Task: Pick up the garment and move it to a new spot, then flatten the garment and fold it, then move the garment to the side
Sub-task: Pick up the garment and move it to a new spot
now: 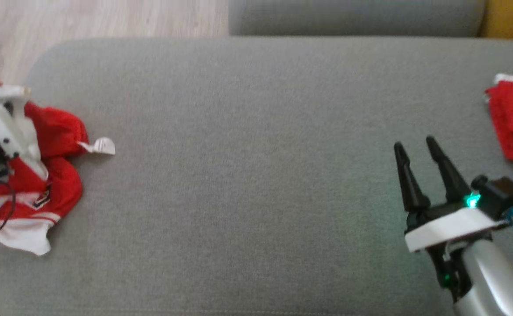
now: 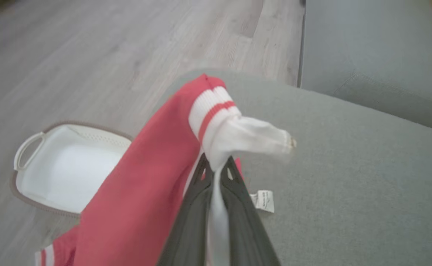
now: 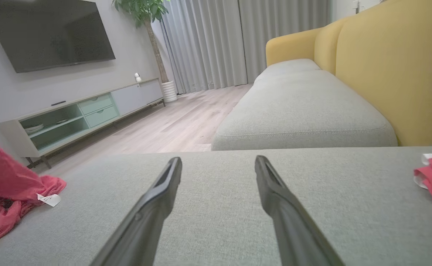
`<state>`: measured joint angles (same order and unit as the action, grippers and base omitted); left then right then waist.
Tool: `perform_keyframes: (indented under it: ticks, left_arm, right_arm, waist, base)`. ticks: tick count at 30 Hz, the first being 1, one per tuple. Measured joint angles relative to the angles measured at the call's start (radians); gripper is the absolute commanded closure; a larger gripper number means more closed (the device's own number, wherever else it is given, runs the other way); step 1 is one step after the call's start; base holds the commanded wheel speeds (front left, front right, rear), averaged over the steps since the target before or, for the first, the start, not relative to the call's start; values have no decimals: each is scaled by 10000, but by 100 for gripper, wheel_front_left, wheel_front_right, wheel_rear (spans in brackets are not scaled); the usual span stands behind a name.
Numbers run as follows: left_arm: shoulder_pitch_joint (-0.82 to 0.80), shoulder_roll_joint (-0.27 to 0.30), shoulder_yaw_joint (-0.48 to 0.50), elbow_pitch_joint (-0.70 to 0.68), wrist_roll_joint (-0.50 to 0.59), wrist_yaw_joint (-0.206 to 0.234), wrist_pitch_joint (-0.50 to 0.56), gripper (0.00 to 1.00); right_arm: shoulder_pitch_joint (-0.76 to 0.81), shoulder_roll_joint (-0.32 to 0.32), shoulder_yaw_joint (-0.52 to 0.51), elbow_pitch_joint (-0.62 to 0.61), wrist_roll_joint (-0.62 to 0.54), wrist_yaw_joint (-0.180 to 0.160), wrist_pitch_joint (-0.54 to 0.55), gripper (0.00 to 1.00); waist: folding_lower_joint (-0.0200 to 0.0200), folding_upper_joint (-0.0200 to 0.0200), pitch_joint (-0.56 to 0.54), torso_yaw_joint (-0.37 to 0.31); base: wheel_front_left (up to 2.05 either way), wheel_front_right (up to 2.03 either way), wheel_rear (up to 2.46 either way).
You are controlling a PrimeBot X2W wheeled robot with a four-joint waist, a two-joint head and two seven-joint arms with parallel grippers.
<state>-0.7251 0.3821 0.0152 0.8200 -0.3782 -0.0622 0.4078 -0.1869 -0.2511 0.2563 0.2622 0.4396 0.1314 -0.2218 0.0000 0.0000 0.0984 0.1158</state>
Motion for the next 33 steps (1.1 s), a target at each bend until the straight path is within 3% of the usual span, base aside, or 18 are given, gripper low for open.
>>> perform_keyframes:
  ticks: [9,15,20,27,33]
  left_arm:
    - [-333,-278,-1020,-2481,157,-374,276,100]
    - [-894,-920,-1572,-4531,-81,-447,855,100]
    - [-1379,-1804,-1714,-5695,-769,-437,1158,100]
    - [-1000,-2533,-2320,-6286,-1083,-416,1310,100]
    - [1353,-2899,-2832,-5206,-966,-355,-146,100]
  right_arm:
    - [396,286,-65,209,-98,0,-29,0]
    - [394,487,-100,196,-186,0,-27,0]
    - [388,491,-215,190,-186,0,-27,0]
    - [388,481,-412,140,-184,0,-27,0]
    - [387,479,-353,134,-180,0,-27,0]
  waist:
    - [0,0,-985,-491]
    - [0,0,-1186,-1146]
    - [0,0,-1230,-1762]
    - [0,0,-1098,-2450]
    - [0,0,-836,-2750]
  base:
    - [0,0,0]
    - [0,0,0]
    - [0,0,0]
    - [0,0,0]
    - [0,0,0]
